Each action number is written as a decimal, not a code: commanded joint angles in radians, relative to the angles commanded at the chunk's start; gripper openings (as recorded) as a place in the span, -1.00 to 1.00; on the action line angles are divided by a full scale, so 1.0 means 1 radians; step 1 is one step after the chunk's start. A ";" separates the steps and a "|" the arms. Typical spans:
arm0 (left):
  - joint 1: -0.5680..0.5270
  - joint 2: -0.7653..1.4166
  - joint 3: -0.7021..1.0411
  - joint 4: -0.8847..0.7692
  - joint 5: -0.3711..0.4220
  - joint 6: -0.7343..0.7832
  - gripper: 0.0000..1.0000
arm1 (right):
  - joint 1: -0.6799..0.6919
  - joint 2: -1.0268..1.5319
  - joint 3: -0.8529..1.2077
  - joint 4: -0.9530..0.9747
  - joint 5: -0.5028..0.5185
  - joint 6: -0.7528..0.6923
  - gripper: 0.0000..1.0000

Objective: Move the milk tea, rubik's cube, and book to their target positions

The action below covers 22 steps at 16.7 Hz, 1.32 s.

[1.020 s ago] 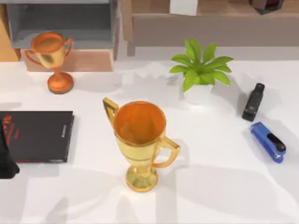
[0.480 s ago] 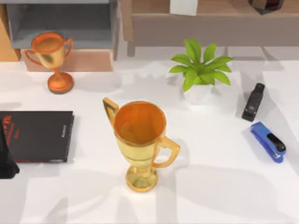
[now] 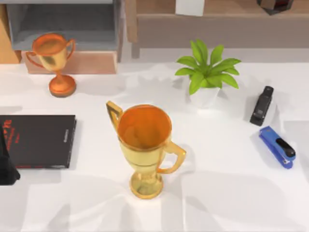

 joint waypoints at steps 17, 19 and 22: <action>-0.005 0.031 0.028 0.015 -0.004 0.000 1.00 | -0.129 -0.509 -0.504 -0.003 -0.135 -0.003 1.00; -0.015 0.105 0.092 0.047 -0.012 -0.001 1.00 | -0.129 -0.509 -0.504 -0.003 -0.135 -0.003 1.00; -0.039 0.294 0.235 0.122 -0.032 -0.002 1.00 | -0.129 -0.509 -0.504 -0.003 -0.135 -0.003 1.00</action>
